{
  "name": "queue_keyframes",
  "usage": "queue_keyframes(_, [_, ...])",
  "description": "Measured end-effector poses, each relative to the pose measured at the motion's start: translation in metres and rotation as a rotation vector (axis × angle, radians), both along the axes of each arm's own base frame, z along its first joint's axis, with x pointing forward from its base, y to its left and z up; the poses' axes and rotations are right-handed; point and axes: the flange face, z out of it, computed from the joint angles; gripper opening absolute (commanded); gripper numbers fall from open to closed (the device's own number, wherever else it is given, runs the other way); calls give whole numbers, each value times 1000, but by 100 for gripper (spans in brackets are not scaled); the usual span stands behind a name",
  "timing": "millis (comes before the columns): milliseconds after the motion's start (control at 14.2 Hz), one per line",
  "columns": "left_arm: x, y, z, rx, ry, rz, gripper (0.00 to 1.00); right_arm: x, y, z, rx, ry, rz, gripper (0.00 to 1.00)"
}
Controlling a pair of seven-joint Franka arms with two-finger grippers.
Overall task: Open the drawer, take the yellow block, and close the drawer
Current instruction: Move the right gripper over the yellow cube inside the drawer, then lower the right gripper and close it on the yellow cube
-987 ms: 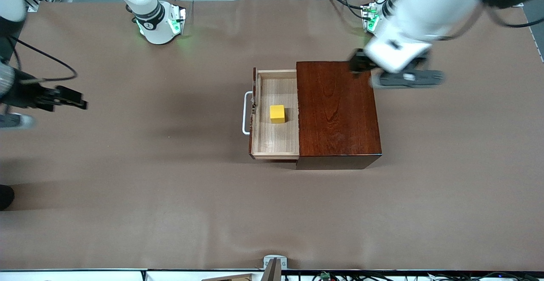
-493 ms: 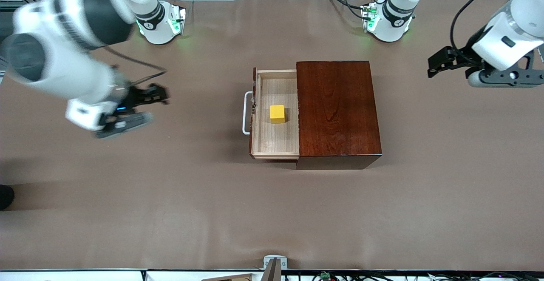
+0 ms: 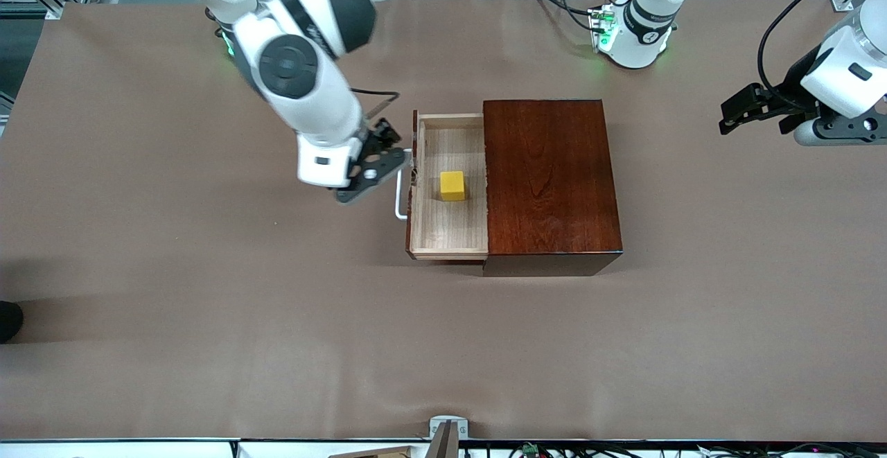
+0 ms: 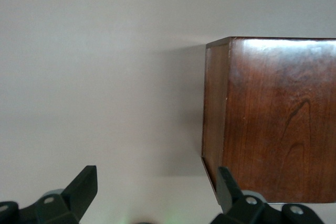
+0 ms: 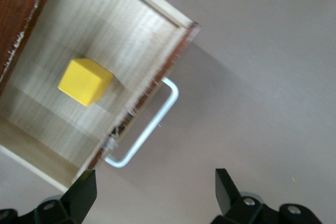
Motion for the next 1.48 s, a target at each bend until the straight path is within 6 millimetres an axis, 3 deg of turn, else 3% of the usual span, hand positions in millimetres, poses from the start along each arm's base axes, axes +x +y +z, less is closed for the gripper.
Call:
queue_keyframes(282, [7, 26, -3, -2, -16, -51, 100, -17, 58, -40, 12, -77, 95, 100])
queue_keyframes(564, [10, 28, -8, -1, -6, -10, 100, -48, 106, -55, -29, -180, 246, 100])
queue_keyframes(1128, [16, 22, -16, 0, 1, -6, 100, -42, 107, -68, -28, -207, 624, 100])
queue_keyframes(1480, [17, 21, -18, 0, 3, -7, 100, -52, 118, -92, -27, -171, 686, 100])
